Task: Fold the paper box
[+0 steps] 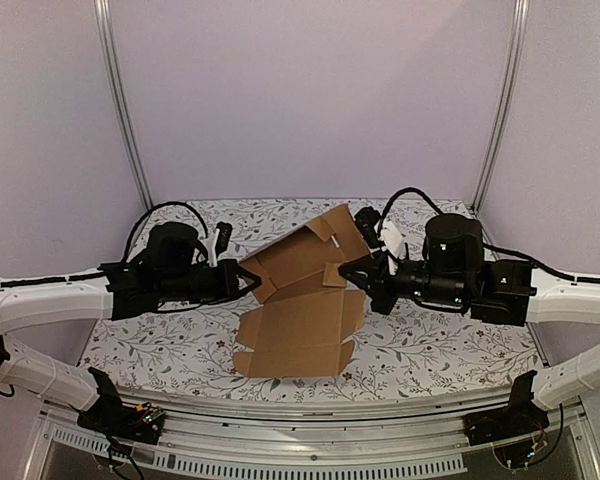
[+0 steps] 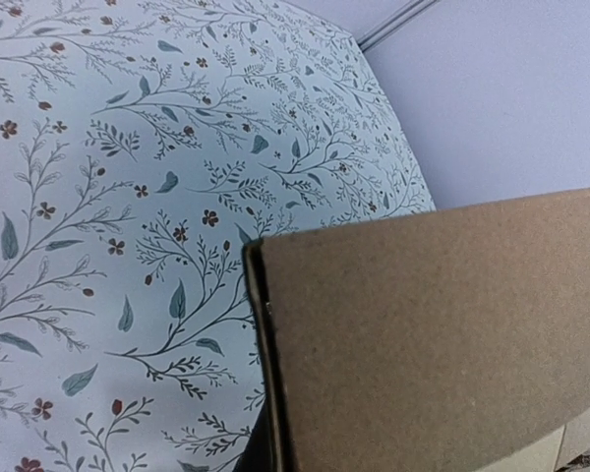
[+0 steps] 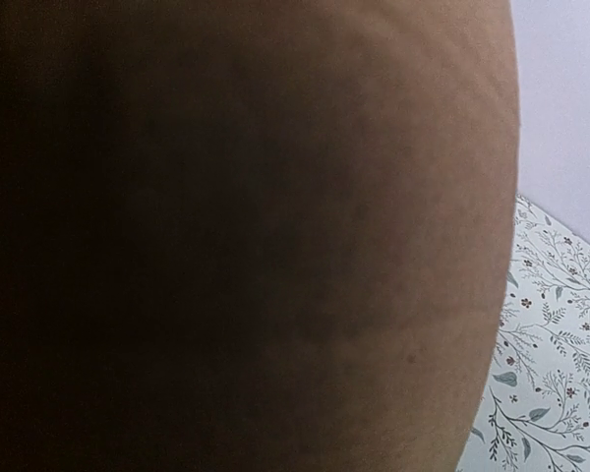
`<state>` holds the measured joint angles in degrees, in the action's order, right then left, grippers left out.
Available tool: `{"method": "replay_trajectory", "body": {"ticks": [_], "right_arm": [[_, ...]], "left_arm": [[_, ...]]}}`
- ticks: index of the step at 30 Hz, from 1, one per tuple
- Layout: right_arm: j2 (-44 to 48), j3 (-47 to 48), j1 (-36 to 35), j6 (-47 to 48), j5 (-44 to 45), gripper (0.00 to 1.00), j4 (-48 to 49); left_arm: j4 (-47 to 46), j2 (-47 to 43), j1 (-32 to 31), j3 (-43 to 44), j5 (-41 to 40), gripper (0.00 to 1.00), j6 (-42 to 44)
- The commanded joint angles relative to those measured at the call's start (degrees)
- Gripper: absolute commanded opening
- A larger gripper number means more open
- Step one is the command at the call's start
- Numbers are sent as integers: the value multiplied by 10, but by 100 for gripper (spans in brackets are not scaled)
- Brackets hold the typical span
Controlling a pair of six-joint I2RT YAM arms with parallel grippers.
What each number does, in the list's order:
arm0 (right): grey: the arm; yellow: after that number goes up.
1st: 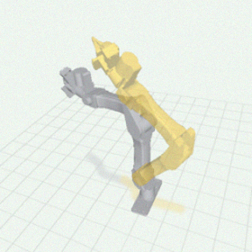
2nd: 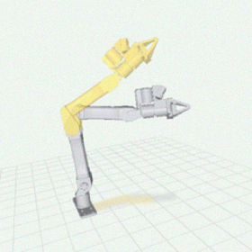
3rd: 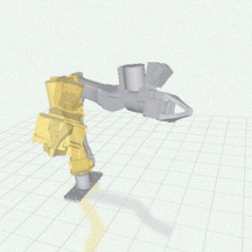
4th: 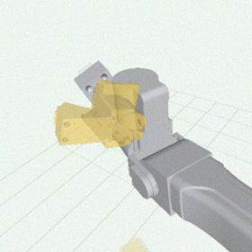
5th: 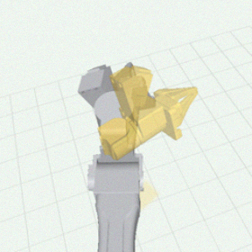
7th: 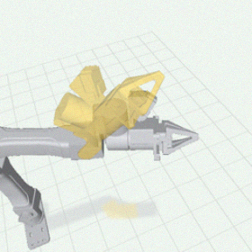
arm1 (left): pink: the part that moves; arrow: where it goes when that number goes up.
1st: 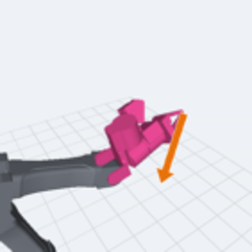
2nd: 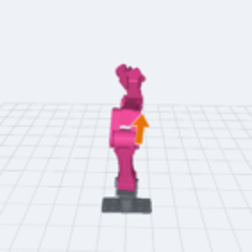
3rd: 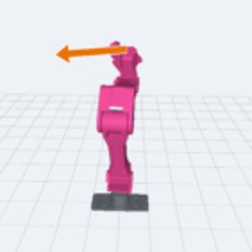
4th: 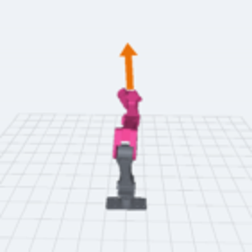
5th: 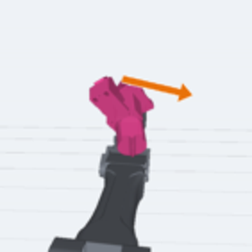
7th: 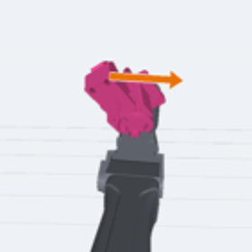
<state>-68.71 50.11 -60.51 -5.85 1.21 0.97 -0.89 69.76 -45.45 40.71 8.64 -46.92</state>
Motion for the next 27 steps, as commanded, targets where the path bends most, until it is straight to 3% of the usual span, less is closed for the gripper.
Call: {"method": "replay_trajectory", "body": {"ticks": [1, 9, 21, 27], "right_arm": [[0, -25, -6, 18, 35, 0, -92], [34, -18, -6, 20, 24, 3, -94], [144, -35, -6, 78, -38, 25, -154], [166, 11, -5, 111, -50, 38, -223]], "left_arm": [[-14, -19, -1, 34, 36, 0, 34], [6, -21, 0, 28, 6, 0, 54], [49, -35, 1, 20, -68, 0, 134], [62, -39, 1, 22, -78, 0, 173]]}}
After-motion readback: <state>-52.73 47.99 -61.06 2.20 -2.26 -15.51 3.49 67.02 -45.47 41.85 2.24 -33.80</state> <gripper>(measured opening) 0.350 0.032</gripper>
